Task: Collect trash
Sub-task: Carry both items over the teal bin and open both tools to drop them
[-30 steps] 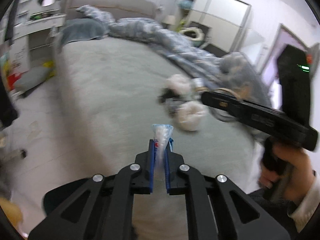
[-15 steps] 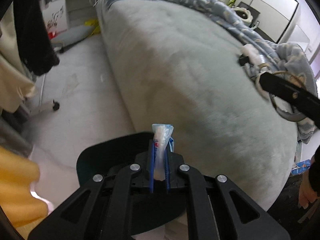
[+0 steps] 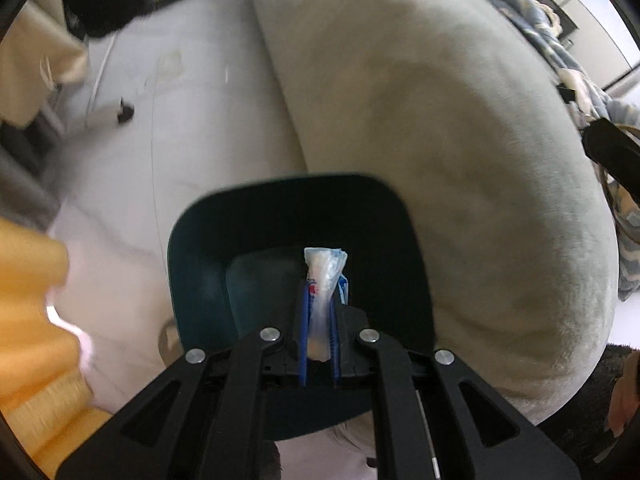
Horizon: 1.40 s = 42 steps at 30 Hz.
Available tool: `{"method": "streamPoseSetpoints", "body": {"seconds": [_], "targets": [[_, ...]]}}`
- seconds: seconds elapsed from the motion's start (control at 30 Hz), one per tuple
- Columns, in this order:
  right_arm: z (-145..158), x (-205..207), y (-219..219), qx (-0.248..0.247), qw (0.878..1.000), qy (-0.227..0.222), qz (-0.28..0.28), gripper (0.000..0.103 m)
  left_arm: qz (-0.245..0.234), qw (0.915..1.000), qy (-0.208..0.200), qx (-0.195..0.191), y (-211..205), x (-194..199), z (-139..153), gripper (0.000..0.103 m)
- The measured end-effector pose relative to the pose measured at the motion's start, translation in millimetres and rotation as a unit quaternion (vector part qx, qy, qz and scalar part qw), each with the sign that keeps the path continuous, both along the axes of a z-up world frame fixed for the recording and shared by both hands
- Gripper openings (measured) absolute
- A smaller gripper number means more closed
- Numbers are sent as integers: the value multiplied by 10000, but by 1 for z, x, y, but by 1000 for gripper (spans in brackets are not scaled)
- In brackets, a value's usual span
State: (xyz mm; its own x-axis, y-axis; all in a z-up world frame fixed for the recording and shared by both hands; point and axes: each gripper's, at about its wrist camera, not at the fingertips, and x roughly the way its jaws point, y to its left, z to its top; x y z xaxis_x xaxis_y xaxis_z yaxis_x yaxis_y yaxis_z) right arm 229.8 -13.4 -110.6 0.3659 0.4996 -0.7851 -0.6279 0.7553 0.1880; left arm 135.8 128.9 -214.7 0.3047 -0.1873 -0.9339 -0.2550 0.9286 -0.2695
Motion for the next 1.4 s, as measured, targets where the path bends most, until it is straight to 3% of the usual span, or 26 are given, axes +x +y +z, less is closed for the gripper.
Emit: {"method": "streamPoseSetpoints", "body": {"seconds": [0.17,0.37,0.4,0.43,0.47,0.5,0.8,0.9,1.07,1.4], "targets": [[-24,3,13,-249,9989,400,45,22,212,9991,347,-152,16,-9,-13,11],[-54,9,19,-399,9942,995,25,22,156,9987,378,-312,23,-15,-12,16],[-58,9,21,-441,9935,1047,22,22,126,9987,355,-331,23,-17,-11,23],[-62,9,22,-500,9928,1090,30,22,108,9989,324,-324,23,-18,-9,38],[-67,8,24,-559,9920,1132,39,22,91,9992,249,-298,22,-19,-5,52],[-70,8,26,-596,9913,1172,49,22,80,9994,182,-284,21,-21,-1,56],[-108,-2,46,-1052,9829,1500,200,22,189,9990,-395,109,35,-35,33,60],[-121,-7,53,-1247,9792,1571,311,22,209,9965,-737,341,38,-41,49,70],[-145,-13,60,-1469,9724,1768,393,22,273,9885,-1341,650,47,-49,69,84],[-181,-28,68,-1946,9576,2029,629,22,497,9677,-2253,1015,64,-67,104,87]]}}
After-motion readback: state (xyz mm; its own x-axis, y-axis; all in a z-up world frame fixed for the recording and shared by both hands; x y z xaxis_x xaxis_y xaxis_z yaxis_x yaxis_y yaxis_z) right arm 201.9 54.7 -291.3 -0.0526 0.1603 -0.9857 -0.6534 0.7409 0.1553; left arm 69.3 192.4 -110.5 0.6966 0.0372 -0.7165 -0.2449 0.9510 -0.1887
